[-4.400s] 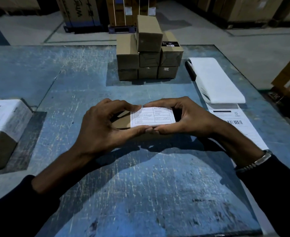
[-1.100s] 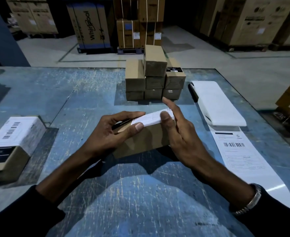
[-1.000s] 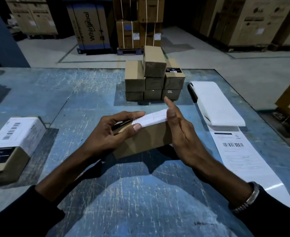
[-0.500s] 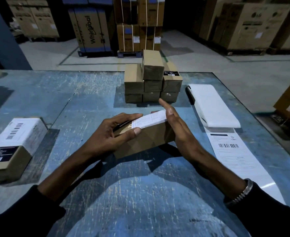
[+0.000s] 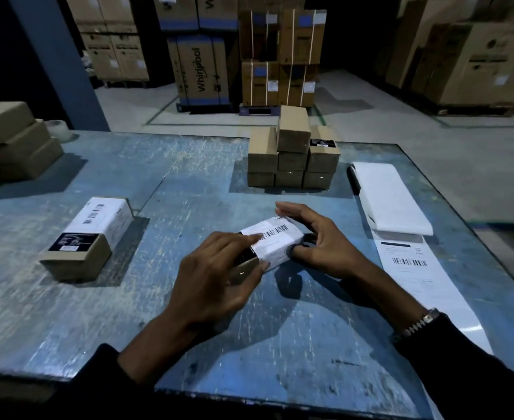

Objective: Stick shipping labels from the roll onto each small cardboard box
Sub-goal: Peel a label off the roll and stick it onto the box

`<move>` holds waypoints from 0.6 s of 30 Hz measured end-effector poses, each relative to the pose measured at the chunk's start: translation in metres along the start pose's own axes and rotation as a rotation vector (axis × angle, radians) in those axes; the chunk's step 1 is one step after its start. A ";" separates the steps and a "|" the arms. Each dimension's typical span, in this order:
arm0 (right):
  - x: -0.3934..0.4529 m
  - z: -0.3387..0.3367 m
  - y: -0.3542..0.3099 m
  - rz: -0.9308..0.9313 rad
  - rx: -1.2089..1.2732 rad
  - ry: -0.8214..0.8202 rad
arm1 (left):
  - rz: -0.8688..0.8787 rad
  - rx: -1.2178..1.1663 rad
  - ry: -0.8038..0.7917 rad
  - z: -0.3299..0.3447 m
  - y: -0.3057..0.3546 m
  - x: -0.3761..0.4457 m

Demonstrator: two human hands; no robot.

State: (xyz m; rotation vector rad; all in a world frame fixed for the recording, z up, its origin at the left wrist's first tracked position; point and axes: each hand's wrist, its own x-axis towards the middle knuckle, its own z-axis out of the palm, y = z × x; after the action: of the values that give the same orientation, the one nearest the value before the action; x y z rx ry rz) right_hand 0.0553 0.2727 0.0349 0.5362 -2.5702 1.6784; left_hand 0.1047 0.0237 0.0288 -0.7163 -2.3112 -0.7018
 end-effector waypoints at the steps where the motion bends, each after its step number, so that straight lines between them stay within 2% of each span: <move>1: -0.002 0.003 0.001 0.002 0.004 0.024 | -0.043 0.005 -0.003 -0.003 0.000 -0.001; 3: -0.003 0.007 0.003 0.021 0.048 0.103 | -0.151 0.022 -0.051 -0.005 -0.004 0.000; 5: -0.002 0.011 0.006 0.025 0.021 0.201 | -0.269 -0.079 -0.111 -0.006 -0.008 -0.002; 10: -0.002 0.011 0.010 -0.077 -0.263 0.294 | -0.306 -0.048 -0.074 -0.010 -0.005 -0.015; 13: -0.004 0.014 0.013 -0.125 -0.335 0.261 | -0.338 0.073 -0.039 -0.017 -0.008 -0.026; 18: -0.003 0.018 0.017 -0.105 -0.380 0.182 | -0.343 0.438 0.052 -0.042 -0.039 -0.036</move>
State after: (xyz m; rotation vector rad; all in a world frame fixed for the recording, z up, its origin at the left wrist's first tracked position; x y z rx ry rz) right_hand 0.0563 0.2638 0.0118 0.4607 -2.5798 1.1090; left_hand 0.1203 -0.0421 0.0210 -0.1031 -2.4443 -0.3264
